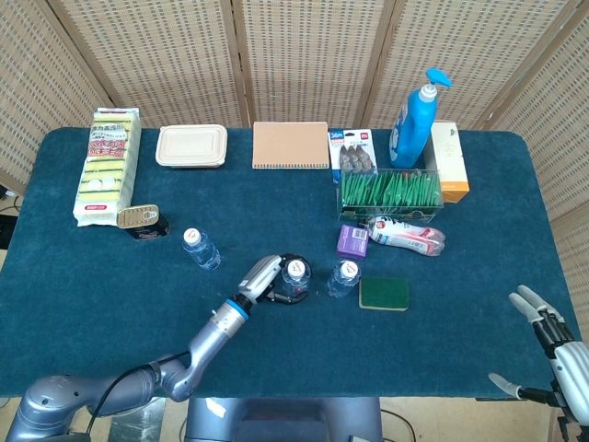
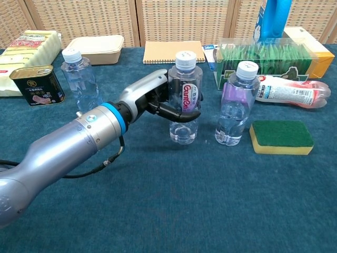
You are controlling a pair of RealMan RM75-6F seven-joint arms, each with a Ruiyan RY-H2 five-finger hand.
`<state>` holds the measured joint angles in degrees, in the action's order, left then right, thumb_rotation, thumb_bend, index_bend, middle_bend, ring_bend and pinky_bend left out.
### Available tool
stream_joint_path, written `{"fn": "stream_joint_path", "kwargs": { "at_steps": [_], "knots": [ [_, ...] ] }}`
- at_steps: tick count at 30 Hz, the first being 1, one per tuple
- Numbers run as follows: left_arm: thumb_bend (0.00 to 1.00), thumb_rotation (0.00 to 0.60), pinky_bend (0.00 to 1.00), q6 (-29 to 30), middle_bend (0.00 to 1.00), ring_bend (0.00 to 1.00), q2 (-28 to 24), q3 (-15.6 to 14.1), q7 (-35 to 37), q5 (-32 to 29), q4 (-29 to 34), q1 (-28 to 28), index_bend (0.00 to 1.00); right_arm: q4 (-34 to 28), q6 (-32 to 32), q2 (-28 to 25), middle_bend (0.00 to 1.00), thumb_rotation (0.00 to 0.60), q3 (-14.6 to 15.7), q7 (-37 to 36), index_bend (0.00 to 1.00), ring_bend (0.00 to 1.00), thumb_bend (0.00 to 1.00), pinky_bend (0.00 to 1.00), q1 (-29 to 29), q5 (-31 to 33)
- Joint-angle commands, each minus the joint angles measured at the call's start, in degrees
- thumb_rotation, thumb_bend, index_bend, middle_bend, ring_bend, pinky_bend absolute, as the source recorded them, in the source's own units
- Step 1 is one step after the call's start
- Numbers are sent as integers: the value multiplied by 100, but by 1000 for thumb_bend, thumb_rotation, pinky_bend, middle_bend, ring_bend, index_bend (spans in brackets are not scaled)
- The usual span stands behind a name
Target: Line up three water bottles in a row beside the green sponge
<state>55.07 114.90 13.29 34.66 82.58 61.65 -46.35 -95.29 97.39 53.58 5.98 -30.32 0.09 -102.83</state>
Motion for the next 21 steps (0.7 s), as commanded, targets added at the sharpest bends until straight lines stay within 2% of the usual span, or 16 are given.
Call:
{"fn": "stream_joint_path", "kwargs": {
  "at_steps": [1,12,17,20,21],
  "knots": [
    [309,600,393,-26,461,345,149,12,2,-43,-199,-70,500,18,-17,-5,0,600,-8,-37,49,0,0,13,9,11],
    [313,600,393,115,461,345,582,17,96,6,-887,-231,499,36,1,-28,0,600,-14,-86,48,0,0,10,-1,-20],
    [315,600,393,51,461,345,610,-38,247,48,-959,-293,498,52,-17,-26,0,600,-26,-85,49,0,0,10,7,-12],
    [316,600,383,109,403,288,638,-58,257,85,-1028,-308,409,61,-74,-26,0,600,-34,-96,50,0,0,9,23,34],
    [316,600,370,118,342,242,642,-63,274,93,-1041,-313,338,60,-77,-28,0,600,-37,-105,50,0,0,7,24,40]
  ]
}}
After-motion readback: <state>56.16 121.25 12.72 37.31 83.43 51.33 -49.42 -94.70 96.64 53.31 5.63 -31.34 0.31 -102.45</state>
